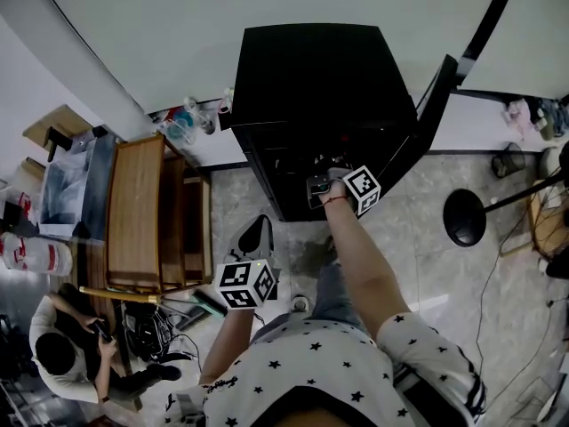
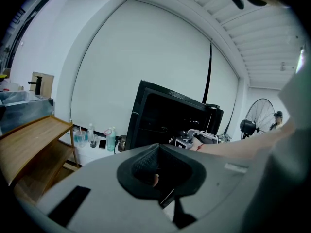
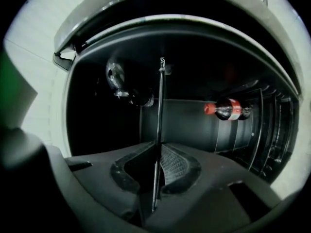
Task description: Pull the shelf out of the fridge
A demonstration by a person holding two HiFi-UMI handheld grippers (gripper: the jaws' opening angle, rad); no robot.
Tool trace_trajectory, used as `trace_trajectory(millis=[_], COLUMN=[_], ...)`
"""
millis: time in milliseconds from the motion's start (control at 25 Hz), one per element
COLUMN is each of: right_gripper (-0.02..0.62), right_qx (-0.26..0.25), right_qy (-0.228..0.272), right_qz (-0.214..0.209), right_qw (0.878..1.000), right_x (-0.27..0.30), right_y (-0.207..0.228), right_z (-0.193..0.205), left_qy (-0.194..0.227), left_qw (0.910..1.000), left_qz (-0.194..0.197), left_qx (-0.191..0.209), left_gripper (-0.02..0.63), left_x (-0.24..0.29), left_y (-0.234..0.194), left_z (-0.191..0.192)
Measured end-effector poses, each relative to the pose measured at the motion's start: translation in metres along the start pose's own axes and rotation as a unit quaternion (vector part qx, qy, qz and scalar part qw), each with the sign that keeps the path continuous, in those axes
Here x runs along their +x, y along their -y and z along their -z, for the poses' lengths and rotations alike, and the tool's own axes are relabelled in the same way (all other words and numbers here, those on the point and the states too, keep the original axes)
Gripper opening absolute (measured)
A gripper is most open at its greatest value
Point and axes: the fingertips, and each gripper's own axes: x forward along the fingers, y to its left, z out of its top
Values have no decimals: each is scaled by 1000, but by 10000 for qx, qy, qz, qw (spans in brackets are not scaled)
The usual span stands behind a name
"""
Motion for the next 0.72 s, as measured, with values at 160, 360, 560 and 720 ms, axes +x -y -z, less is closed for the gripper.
trace_trajectory(millis=[160,360,560,720], right_gripper=[17,17,17,15], right_qx=[59,91,90,131], right_qy=[7,4,24,53], right_qz=[14,23,22,12], right_qw=[10000,10000,10000,9999], right_x=[-12,-26,-41,-54], right_y=[-2,-2,-4,-4], right_z=[3,6,11,13], left_qy=[-7,-12,-2,6], left_qw=[10000,9999,9998,9996], left_qz=[54,126,209,251], left_qx=[25,58,76,85], left_gripper=[12,12,12,12], left_x=[-8,-14,-23,-30], left_y=[3,6,8,11], left_z=[1,3,4,5])
